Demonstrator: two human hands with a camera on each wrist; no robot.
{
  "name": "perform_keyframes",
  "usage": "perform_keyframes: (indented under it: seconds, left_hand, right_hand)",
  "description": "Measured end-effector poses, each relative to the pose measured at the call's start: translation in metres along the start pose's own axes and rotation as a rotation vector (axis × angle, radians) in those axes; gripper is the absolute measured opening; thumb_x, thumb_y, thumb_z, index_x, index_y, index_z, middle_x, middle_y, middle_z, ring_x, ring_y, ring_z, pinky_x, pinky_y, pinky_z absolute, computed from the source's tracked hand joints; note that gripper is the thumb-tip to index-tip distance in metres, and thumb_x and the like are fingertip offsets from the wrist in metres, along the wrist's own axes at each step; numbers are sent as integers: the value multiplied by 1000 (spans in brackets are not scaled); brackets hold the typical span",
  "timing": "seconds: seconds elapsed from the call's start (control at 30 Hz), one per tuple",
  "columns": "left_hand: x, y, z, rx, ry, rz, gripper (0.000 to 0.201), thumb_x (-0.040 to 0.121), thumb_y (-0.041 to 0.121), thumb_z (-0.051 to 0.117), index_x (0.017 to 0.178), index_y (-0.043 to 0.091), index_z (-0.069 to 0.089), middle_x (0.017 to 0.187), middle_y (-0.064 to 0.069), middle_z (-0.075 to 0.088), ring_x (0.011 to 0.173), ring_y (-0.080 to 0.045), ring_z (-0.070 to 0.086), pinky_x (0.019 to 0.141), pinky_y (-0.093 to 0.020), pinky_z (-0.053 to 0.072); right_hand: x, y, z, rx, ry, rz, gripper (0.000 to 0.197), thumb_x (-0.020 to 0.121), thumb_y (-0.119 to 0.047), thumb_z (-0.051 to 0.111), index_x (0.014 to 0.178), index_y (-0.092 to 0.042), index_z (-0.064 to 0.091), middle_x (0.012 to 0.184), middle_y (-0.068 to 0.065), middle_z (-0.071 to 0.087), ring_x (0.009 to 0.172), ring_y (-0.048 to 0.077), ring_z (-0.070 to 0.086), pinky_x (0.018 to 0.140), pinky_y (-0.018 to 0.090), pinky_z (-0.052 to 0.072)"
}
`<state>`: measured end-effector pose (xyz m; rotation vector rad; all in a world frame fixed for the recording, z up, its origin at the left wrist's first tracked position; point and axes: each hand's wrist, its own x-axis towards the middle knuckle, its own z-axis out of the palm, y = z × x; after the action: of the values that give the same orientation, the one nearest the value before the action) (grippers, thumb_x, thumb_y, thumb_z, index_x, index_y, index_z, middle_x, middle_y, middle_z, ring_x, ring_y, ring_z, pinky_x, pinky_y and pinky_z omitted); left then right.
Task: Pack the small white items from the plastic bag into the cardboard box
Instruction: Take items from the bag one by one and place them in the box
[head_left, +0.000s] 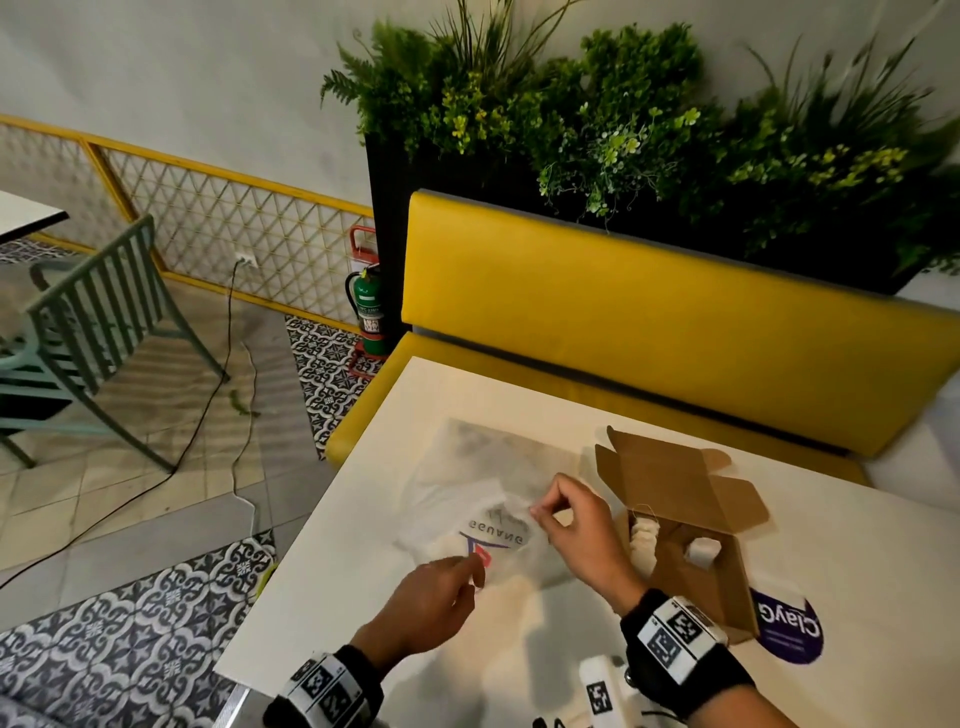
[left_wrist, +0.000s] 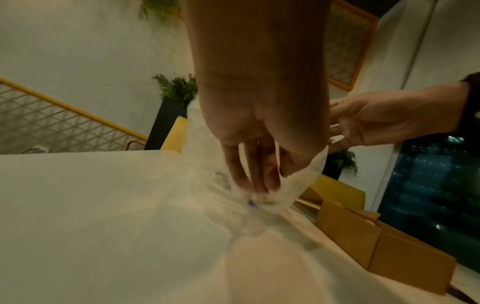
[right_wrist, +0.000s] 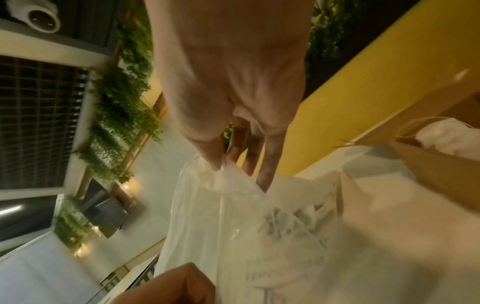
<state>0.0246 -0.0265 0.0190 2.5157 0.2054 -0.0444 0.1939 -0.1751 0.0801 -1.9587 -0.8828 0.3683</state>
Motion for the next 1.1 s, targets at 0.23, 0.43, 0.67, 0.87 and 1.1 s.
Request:
perform_keyframes:
  seconds: [0.23,0.43,0.67,0.87,1.1]
  left_hand:
    - [66,31,-12,111,-79,-148,38,99,18,37,135,12,46,131,-9,58,118,-28,56,97,-35,45]
    - [107,49,-5,-62,-362,-389,29,103,10,32,120,3,54,138,-7,49,121,-12,45,78,2,34]
    - [112,-48,71,-342,-273,-699,60,80,52,54,136,54,34,136,15,48,124,-19,52,105,-32,42]
    - [102,-8,37,-300,-253,-791,41,67,63,64,91,30,66,87,4,65,87,-14,59,81,-19,45]
    - [106,-10,35,-578,-44,-841,43,60,49,73,46,15,50,46,-1,48,50,-16,45,62,-28,37]
  right_hand:
    - [-11,-18,9,-75,35,-122,18,93,-10,59,84,-19,47,86,-5,52,82,10,54,70,28,51]
    - [-23,-28,9,-53,-107,-166,10,97,-20,49,87,-21,46,96,-6,50,92,12,55,82,40,52]
    - [-35,-25,3,-23,-162,-134,7,95,-20,49,91,-14,49,98,-2,49,93,13,54,85,39,50]
    - [-34,-14,4,-70,-102,-113,8,93,-21,48,89,-14,47,96,1,49,89,16,51,78,32,45]
    - [-25,-10,5,-62,-61,-111,9,93,-21,51,87,-15,47,92,-3,50,86,13,52,76,30,44]
